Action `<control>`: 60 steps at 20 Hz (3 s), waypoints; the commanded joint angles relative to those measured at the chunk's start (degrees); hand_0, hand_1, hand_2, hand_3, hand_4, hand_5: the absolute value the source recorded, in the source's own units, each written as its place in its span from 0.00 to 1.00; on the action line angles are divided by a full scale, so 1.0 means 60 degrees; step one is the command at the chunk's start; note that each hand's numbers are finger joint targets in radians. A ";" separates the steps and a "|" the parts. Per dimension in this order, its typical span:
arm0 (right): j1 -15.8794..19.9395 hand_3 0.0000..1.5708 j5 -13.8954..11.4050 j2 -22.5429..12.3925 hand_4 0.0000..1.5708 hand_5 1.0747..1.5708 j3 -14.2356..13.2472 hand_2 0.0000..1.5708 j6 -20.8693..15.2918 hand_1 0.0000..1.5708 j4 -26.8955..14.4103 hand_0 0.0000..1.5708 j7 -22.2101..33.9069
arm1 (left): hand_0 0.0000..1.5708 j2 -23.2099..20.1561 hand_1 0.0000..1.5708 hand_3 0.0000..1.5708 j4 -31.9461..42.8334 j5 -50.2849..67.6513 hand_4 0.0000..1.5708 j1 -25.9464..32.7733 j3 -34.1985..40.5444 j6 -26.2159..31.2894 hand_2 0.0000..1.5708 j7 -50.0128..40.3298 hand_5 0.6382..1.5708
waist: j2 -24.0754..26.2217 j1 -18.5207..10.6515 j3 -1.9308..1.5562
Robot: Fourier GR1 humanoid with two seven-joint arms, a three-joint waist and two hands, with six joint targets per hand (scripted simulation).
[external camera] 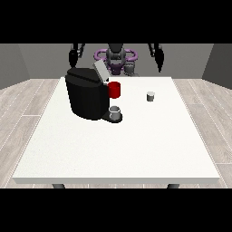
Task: Insert the coffee pod into the coffee machine and close the lid
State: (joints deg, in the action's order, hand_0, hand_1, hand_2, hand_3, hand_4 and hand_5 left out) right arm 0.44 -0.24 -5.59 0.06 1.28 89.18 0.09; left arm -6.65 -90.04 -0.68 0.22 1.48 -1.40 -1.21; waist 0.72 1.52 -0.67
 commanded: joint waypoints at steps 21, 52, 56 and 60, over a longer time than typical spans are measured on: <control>-0.0069 0.00 0.0331 0.0918 0.18 1.00 0.0547 0.00 -0.0085 0.00 0.0196 0.00 -0.1730 | 0.00 -0.2695 0.00 0.00 0.2904 -0.1625 0.00 -0.2123 0.0556 0.1718 0.00 0.0906 1.00 | -0.1282 0.1278 0.0114; 0.2473 0.00 0.0441 0.0379 0.24 1.00 -0.0972 0.00 -0.0538 0.00 -0.1688 0.00 -0.2165 | 0.00 -0.3396 0.00 0.00 0.8511 -0.4648 0.00 -0.5374 0.0263 0.1491 0.06 0.2323 1.00 | -0.3698 0.1426 0.0117; 0.2244 0.00 0.0333 0.0416 0.25 1.00 -0.0796 0.00 -0.0585 0.00 -0.1868 0.00 -0.1667 | 0.25 -0.3453 0.25 0.38 0.8544 -0.4996 0.00 -0.5406 0.0013 0.1875 0.45 0.2174 1.00 | -0.2714 0.1315 0.0113; 0.1802 0.00 0.0140 0.0860 0.26 1.00 -0.0459 0.00 -0.0800 0.00 -0.1881 0.00 -0.2042 | 0.68 -0.3244 0.68 0.69 0.8750 -0.5404 0.00 -0.5367 -0.0125 0.1218 0.73 0.2718 1.00 | -0.2763 0.1403 0.0115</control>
State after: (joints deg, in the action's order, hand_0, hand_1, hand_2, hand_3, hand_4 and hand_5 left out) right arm 13.56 1.24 -2.12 -3.70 -2.56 78.55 -10.72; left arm -28.74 -39.89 -31.28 -32.62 2.52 6.55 13.40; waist -16.48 9.73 -0.67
